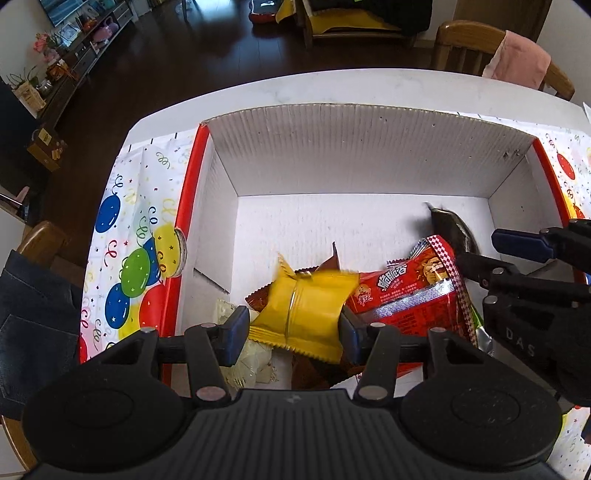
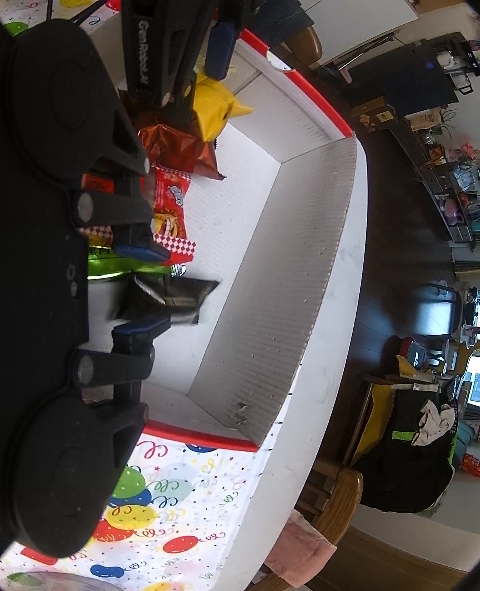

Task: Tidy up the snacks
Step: 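Open both grippers to release the packets and lift out of the box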

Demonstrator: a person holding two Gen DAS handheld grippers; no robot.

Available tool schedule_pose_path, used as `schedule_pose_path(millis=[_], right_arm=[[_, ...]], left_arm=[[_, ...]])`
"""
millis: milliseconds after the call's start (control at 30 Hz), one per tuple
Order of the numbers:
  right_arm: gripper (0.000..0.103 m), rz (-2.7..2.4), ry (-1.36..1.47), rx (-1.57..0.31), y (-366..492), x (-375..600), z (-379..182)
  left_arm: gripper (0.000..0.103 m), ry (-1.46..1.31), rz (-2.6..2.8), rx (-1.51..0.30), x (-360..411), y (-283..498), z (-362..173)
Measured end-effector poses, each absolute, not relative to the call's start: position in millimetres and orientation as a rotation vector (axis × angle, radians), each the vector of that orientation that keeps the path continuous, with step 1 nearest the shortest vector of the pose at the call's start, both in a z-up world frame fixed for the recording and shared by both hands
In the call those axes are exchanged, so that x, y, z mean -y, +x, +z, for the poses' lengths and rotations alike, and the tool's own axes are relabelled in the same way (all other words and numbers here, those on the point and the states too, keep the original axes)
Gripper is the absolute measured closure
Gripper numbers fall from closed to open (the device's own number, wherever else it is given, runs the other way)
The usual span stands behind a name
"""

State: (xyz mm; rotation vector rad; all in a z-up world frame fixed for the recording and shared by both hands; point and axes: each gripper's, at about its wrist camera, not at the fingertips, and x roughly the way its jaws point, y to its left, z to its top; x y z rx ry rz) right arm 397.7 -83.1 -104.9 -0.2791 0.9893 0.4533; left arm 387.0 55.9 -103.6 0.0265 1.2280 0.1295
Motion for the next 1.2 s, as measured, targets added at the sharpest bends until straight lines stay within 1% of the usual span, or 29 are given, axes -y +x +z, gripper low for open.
schedule_pose_path(millis=[233, 533, 600, 867, 933, 1000, 1133, 1167, 1200], right_arm=[[0.067, 0.451, -0.239, -0.984, 391, 90, -99], [0.057, 0.463, -0.175, -0.963, 371, 101, -80], [0.055, 0.464, -0.164, -0.952, 364, 103, -74], [0.048, 0.471, -0.115, -0.908, 333, 107, -50], [0.045, 0.477, -0.109, -0.893, 323, 107, -44], [0.038, 0.478, -0.101, -0.874, 313, 108, -38], [0.036, 0.484, -0.082, -0.853, 291, 110, -27], [0.034, 0.485, -0.077, -0.848, 286, 111, -25], [0.031, 0.488, -0.071, -0.843, 280, 112, -22]], left_arm=[[0.051, 0.000, 0.126, -1.204, -58, 382, -99], [0.050, -0.060, 0.119, -1.150, -67, 360, -83], [0.044, -0.064, 0.116, -1.134, -68, 353, -78], [0.043, -0.080, 0.096, -1.054, -73, 317, -51], [0.043, -0.084, 0.090, -1.035, -74, 306, -44], [0.041, -0.084, 0.087, -1.019, -75, 295, -37], [0.041, -0.087, 0.076, -0.984, -77, 272, -25], [0.041, -0.087, 0.072, -0.975, -77, 266, -22], [0.038, -0.088, 0.067, -0.966, -76, 259, -19]])
